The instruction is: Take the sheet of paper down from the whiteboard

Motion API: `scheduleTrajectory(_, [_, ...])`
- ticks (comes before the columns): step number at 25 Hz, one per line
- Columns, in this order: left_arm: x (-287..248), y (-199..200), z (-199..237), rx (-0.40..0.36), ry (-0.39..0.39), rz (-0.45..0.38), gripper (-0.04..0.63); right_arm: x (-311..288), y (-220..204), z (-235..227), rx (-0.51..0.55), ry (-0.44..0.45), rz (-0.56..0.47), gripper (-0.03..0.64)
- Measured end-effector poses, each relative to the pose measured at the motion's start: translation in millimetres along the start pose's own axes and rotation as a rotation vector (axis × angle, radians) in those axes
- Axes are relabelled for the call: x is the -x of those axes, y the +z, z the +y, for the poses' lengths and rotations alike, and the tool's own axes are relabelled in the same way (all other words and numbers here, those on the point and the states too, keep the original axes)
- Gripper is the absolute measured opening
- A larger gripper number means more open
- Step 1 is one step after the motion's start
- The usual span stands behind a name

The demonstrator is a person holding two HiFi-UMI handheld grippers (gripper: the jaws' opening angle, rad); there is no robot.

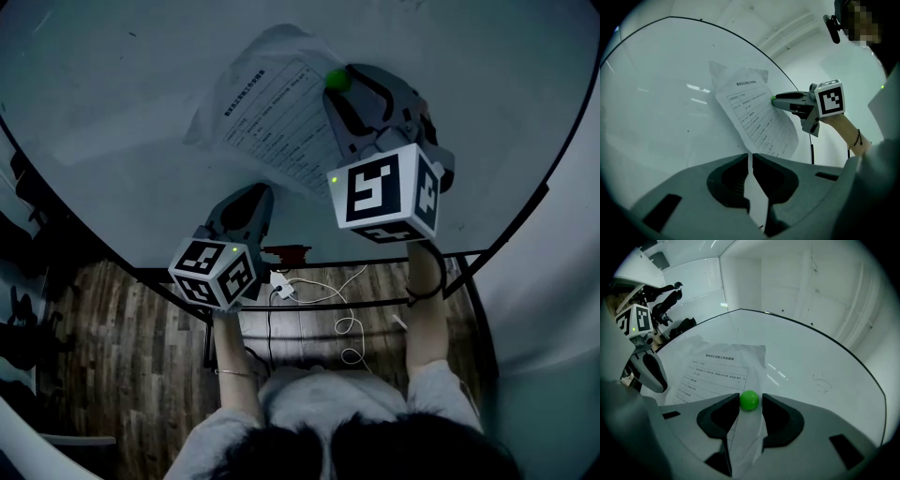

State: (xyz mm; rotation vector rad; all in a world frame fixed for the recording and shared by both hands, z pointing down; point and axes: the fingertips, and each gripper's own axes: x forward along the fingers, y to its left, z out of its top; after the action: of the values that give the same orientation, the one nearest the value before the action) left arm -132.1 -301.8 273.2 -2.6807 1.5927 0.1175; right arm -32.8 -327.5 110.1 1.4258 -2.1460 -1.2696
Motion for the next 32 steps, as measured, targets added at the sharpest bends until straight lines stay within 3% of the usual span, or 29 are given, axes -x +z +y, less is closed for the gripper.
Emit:
scheduleTrajectory(14, [-6.3,12.4,-0.5,0.000,-0.011,-0.036,0.043,1.9,2.2,2.8,0.016,-0.013,0.002,0.135])
scheduleTrajectory(22, [-9.5,10.2,3.9,0.030,-0.007,-0.035,0.043,0.6,2.3,3.7,0.028,-0.014,0.008,0.132])
scheduleTrajectory(32, [-16.0,22.0,-1.8,0.073,-0.052,-0.092,0.041,0.6,2.0,4.1,0.029,-0.023,0.017,0.126])
